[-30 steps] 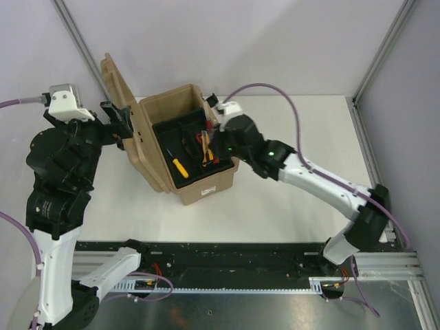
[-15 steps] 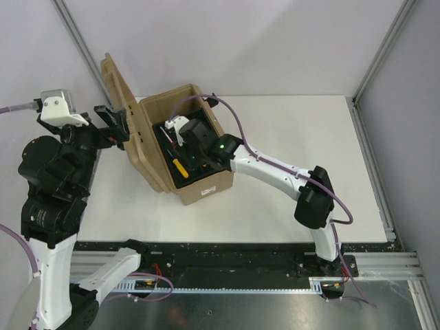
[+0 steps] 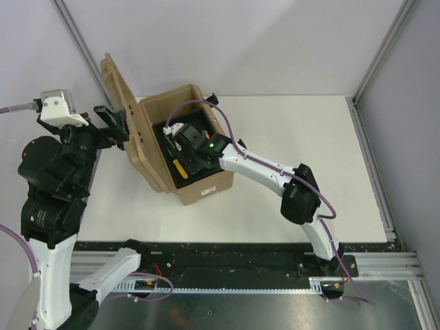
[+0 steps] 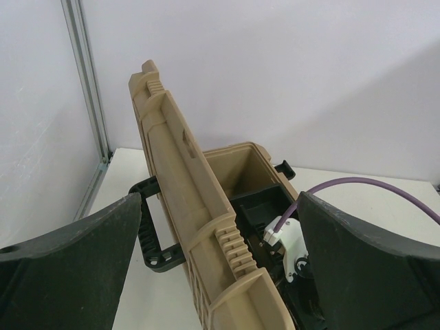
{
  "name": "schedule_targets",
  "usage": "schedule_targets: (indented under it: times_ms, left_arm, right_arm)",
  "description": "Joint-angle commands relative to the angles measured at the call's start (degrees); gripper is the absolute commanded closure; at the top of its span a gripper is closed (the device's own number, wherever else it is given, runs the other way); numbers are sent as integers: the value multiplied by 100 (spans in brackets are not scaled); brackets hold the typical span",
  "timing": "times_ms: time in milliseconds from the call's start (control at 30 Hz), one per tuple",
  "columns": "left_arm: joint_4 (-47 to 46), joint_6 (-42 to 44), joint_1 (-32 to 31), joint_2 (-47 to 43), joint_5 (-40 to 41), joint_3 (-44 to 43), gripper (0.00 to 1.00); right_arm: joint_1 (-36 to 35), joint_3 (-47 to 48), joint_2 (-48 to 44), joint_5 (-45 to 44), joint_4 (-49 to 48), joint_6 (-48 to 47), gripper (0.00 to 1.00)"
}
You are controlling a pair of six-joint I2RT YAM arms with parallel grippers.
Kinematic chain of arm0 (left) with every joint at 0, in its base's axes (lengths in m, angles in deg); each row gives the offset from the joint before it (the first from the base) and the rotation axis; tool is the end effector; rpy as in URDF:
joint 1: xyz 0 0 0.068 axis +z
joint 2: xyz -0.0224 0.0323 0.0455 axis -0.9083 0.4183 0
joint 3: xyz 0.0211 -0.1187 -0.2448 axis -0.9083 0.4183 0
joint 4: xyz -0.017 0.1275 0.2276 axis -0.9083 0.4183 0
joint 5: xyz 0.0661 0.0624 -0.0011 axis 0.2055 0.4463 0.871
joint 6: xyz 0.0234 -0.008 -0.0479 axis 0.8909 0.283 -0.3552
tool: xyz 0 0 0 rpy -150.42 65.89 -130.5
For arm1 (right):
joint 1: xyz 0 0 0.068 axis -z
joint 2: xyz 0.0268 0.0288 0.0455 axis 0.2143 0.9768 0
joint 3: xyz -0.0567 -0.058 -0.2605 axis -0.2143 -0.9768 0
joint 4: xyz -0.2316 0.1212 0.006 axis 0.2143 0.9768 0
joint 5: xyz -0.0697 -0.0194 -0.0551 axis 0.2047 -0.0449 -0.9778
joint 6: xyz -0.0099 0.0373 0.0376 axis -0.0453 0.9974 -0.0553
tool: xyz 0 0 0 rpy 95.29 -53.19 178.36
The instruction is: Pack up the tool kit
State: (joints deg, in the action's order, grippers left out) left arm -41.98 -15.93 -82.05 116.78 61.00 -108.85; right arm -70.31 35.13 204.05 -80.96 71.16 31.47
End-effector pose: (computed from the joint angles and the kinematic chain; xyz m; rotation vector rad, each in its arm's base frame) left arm 0.0918 -0.0168 0.5313 -0.1180 1.4902 -0.1111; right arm 0.2620 0.4109 0.2952 -1.0127 2.2183 0.3861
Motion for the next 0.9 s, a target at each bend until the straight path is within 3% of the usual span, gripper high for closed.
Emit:
schedule_targets:
  times_ms: [0,333,700,867]
  left_arm:
    - [-152,-28,-32,26,-6,-7,1]
    - [-157,-21,-31,35,0,-42,0]
    - [5,-375,-21,214,93,-207,1]
    - [199,-648,23,476,566,-344,1]
  right_arm:
    - [50,384,153,-196,320,225,93]
    - [69,432,-121,-130,183,398,60]
    - [381,509,-863,79,-29,752,48]
    - [905,-336,-1808,110,-766,1052,30]
